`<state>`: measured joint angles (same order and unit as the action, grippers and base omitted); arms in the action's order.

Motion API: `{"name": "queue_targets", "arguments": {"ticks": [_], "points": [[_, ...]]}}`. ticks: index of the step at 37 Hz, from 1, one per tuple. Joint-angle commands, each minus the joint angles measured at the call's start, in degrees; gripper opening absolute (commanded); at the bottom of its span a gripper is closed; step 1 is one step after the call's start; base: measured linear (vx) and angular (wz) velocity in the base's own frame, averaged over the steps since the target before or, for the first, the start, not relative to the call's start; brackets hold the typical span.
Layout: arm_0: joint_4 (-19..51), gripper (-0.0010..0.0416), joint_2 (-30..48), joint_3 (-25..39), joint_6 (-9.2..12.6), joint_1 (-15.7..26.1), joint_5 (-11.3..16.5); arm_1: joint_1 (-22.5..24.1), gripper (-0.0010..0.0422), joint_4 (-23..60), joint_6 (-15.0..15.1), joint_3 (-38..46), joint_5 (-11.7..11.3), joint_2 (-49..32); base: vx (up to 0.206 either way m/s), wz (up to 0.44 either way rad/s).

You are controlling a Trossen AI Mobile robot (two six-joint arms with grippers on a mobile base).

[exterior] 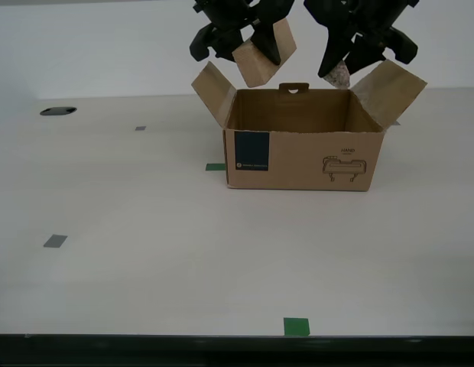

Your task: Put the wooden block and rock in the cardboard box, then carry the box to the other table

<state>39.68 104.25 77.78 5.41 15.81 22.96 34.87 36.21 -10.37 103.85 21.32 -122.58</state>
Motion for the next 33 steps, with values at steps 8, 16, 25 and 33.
{"name": "queue_targets", "arguments": {"ticks": [8, 16, 25, 33], "points": [[-1.0, 0.0, 0.2, -1.8, -0.1, 0.0, -0.1, 0.1, 0.0, -1.9, 0.1, -3.7, 0.2, 0.0, 0.0, 0.0], [-0.8, 0.0, 0.2, -1.8, 0.0, 0.0, -0.1, 0.1, 0.0, -2.9, 0.0, -6.2, 0.2, 0.0, 0.0, 0.0], [-0.6, 0.0001, 0.2, -1.8, 0.0, 0.1, -0.1, 0.1, 0.0, -3.4, -0.2, -6.1, 0.2, 0.0, 0.0, 0.0], [-0.6, 0.001, 0.2, -1.8, -0.1, 0.2, -2.9, 0.1, 0.0038, -3.3, -0.2, -6.2, 0.2, 0.0, 0.0, 0.0]]}}
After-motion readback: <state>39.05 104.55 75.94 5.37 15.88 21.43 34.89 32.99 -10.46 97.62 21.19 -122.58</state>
